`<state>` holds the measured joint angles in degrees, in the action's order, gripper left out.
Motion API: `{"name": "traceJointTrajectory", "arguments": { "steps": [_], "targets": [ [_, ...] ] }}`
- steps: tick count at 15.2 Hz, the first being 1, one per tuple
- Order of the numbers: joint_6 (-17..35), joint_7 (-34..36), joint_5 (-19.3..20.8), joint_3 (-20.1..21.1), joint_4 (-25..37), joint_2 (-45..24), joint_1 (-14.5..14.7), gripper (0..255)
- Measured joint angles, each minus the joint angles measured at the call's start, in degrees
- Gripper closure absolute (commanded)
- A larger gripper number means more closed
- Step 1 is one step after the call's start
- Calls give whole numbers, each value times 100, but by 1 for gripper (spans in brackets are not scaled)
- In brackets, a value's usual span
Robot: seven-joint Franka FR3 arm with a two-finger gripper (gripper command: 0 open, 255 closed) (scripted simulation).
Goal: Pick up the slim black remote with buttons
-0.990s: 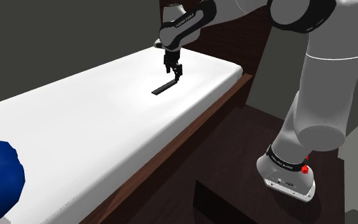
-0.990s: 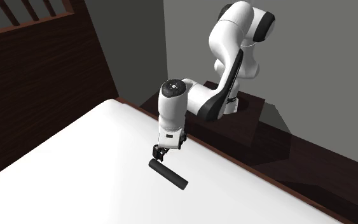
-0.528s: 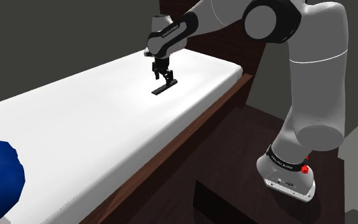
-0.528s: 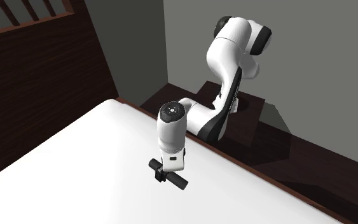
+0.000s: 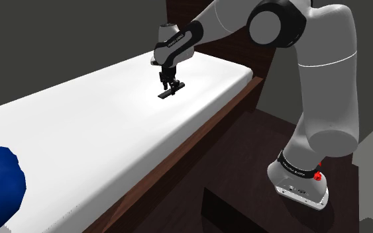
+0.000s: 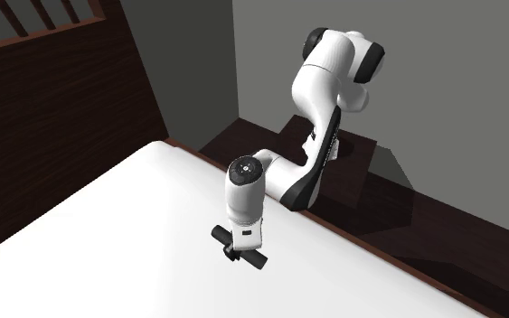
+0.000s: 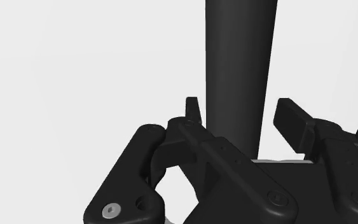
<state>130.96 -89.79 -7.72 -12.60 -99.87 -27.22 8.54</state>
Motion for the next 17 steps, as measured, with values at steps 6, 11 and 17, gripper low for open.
{"name": "traceJointTrajectory", "arguments": {
  "steps": [6,11,17],
  "targets": [
    [5,-1,-1,0,-5,5,0,255],
    [-48,10,12,-6,8,42,7,255],
    [-407,49,76,-41,179,235,23,255]
  ]
}}
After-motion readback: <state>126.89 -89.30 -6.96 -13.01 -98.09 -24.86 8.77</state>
